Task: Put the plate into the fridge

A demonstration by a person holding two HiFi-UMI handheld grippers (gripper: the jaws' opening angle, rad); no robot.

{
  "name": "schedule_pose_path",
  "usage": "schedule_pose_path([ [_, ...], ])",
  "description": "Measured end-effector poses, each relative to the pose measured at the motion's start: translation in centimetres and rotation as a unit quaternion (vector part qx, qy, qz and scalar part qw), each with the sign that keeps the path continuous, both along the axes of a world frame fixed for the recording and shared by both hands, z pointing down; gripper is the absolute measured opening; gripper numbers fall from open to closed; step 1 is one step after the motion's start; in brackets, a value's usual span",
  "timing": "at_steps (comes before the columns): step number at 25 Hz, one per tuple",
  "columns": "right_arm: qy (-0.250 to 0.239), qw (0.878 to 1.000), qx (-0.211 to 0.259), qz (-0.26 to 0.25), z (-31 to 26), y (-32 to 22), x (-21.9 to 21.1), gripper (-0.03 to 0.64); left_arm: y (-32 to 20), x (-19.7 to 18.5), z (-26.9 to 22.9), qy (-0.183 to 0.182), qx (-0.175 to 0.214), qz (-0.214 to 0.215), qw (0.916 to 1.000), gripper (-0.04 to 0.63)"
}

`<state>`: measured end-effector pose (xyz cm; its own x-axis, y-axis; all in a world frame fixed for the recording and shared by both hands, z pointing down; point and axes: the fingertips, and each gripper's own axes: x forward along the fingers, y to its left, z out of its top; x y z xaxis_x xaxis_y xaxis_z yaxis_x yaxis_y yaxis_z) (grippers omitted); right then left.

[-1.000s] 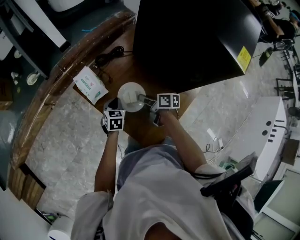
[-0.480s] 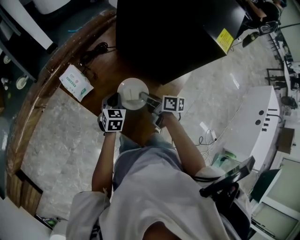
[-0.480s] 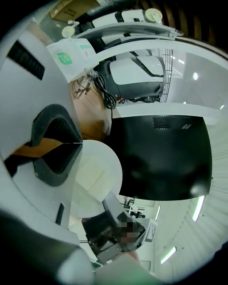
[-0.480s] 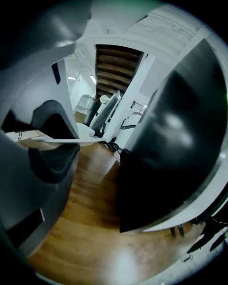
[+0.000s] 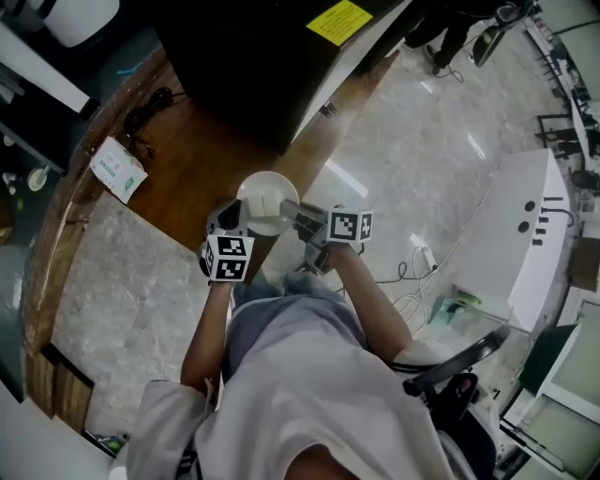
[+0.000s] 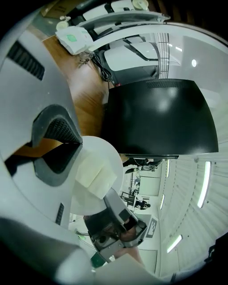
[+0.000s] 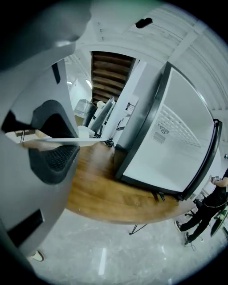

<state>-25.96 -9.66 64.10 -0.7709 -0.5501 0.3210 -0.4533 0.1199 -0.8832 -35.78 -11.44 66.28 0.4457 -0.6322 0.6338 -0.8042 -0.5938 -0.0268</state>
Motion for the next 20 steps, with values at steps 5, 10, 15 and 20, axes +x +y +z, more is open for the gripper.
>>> schedule_pose_path([
  [5,-0.023,1.000,-0.006,0.011,-0.3,5.9,11.1,0.032,5.7,11.0,-1.1,-0.004,0.004,-0.004,1.0000,0.020],
  [10,-0.046,0.999,-0.009,0.021,-1.8,11.3,23.2,0.032,10.8,24.0,-3.5,-0.019,0.029,0.017,0.9993,0.018],
  [15,-0.047,0.998,-0.008,0.028,-3.9,13.8,29.1,0.032,12.4,30.1,-6.0,-0.031,0.047,0.038,0.9977,0.018],
  [20,-0.056,0.998,0.008,0.037,-6.6,12.5,34.4,0.031,11.7,35.3,-9.0,-0.047,0.077,0.059,0.9941,0.020],
])
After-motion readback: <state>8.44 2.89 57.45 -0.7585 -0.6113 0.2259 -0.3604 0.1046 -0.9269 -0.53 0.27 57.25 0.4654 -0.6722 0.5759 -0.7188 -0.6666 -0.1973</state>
